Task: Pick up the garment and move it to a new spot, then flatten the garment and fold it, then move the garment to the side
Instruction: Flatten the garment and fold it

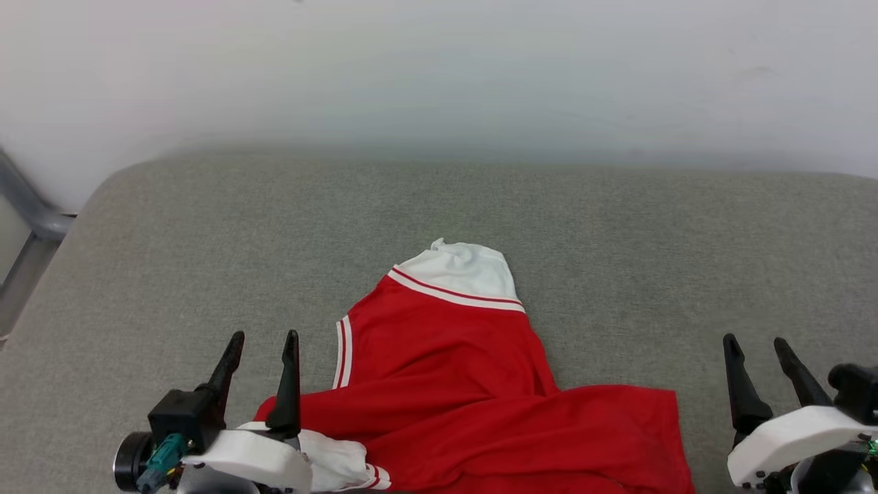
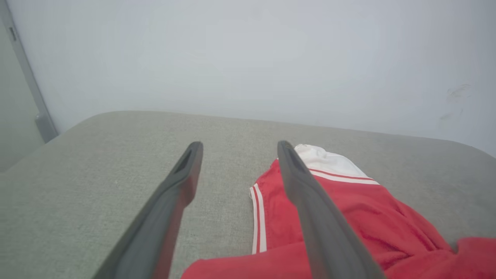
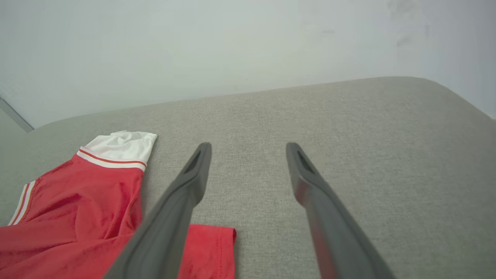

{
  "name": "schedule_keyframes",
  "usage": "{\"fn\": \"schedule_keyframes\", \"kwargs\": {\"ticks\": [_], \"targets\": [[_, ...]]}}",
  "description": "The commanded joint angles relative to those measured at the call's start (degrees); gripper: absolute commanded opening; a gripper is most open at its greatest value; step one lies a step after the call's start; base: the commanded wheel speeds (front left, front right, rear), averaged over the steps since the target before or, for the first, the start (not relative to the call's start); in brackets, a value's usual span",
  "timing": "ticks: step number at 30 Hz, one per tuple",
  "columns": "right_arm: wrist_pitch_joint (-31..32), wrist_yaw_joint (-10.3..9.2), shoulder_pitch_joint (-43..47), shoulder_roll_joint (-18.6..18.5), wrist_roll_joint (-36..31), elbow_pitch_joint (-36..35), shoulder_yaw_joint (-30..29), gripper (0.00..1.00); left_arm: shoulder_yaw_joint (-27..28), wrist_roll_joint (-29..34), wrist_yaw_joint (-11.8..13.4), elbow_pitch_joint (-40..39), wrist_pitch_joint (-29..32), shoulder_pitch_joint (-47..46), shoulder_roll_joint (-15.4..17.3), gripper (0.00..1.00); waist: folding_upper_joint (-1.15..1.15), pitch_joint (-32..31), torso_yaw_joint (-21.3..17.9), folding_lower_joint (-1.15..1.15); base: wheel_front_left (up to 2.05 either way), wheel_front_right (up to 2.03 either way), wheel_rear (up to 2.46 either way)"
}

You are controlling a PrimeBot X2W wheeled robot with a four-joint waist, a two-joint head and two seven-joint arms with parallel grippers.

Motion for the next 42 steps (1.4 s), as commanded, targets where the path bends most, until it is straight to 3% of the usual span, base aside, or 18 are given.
{"fn": "schedule_keyframes", "kwargs": {"ticks": [1,4,10,20,24,30,36,37,39,40,42], "targets": [[0.82,-0.02,-1.97,0.04,0.24,1.37,-0.25,1.00,0.56,1.63,-0.40,-1.35,-0.39,-1.04,-0.46,1.00,0.00,1.23,1.40,0.00,0.00,0.00,0.00],[3.01,-0.02,-4.89,0.01,0.82,4.16,0.07,1.00,1.32,4.01,-1.32,-3.81,-0.41,-2.14,-1.57,1.00,0.00,2.86,3.12,0.00,0.00,0.00,0.00],[8.79,-0.02,-13.53,-4.24,6.27,11.07,4.00,1.00,1.99,7.06,-3.57,-6.48,-0.42,-4.94,-4.07,1.00,0.00,7.24,6.60,0.00,0.00,0.00,0.00],[24.53,-0.02,-31.59,-11.34,13.31,21.74,20.06,1.00,3.00,10.29,-7.57,-7.31,-0.43,-8.45,-8.85,1.00,0.00,13.29,10.78,0.00,0.00,0.00,0.00],[29.81,-0.02,-37.33,-12.76,15.49,25.78,26.11,1.00,3.42,11.04,-9.12,-6.89,-0.43,-9.37,-10.62,1.00,0.00,14.98,12.59,0.00,0.00,0.00,0.00],[32.52,-0.02,-43.65,-14.46,17.81,32.21,32.90,1.00,4.42,11.80,-10.65,-5.97,-0.37,-10.28,-12.43,1.00,0.00,17.15,14.70,0.00,0.00,0.00,0.00],[37.97,0.00,-44.12,-14.49,21.04,39.48,40.29,1.00,5.22,12.43,-11.51,-5.31,-0.36,-10.57,-13.33,1.00,0.00,18.13,15.65,0.00,0.00,0.00,0.00],[39.41,0.01,-43.69,-14.53,21.45,40.59,41.50,0.94,5.33,12.50,-11.66,-5.23,-0.37,-10.62,-13.44,1.00,0.00,18.13,15.73,0.00,0.00,0.00,0.00],[40.99,0.07,-43.25,-14.46,22.91,41.81,43.35,0.24,5.56,12.56,-11.94,-4.95,-0.37,-10.60,-13.57,1.00,0.00,18.04,15.83,0.00,0.00,0.00,0.00],[40.75,0.08,-43.57,-14.52,23.10,41.75,44.14,0.00,5.68,12.62,-12.01,-4.89,-0.37,-10.57,-13.63,1.00,0.00,17.96,15.82,0.00,0.00,0.00,0.00],[39.30,0.07,-44.75,-15.00,23.94,41.56,44.91,0.00,5.97,12.84,-12.07,-4.64,-0.36,-10.22,-13.71,1.00,0.00,17.52,15.60,0.00,0.00,0.00,0.00]]}}
